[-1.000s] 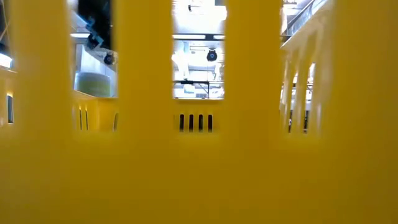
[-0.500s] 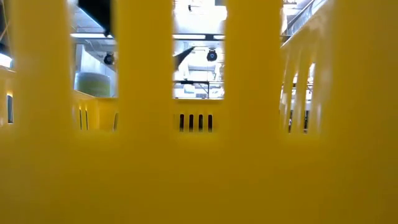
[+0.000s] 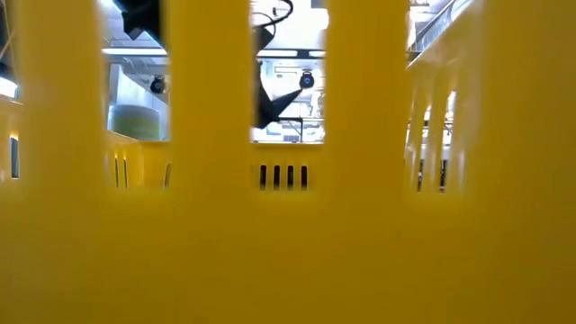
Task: Pick & Place Travel size toiletries
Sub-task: Put the dark blue shave butter bottle into the center black bin
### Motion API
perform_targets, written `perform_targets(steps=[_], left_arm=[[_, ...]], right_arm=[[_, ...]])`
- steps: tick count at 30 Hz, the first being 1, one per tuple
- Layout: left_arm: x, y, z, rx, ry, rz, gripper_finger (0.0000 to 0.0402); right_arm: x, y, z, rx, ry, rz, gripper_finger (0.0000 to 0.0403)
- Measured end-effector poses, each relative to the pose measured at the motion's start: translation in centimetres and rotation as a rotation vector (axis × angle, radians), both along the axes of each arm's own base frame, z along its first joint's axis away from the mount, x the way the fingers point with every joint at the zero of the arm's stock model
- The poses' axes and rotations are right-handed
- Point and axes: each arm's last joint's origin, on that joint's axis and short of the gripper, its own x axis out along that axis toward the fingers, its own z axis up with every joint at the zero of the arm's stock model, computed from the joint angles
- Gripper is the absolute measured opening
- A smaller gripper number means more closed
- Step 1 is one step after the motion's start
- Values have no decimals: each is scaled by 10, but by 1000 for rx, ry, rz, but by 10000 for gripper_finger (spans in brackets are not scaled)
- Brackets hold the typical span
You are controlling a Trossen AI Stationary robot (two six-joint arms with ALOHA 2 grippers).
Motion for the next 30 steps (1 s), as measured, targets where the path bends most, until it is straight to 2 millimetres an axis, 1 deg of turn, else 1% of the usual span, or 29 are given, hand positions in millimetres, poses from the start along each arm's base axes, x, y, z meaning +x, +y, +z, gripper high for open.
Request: perform_targets(steps=[10,15,30], left_arm=[[6,-3,-32,-204,103,27,134],[9,-5,-43,-248,141,2,134],[10,-5,-44,-249,147,0,134]], right_arm=[[0,0,0,0,1,0,2],[0,0,0,0,1,0,2],[0,0,0,0,4,0,2]])
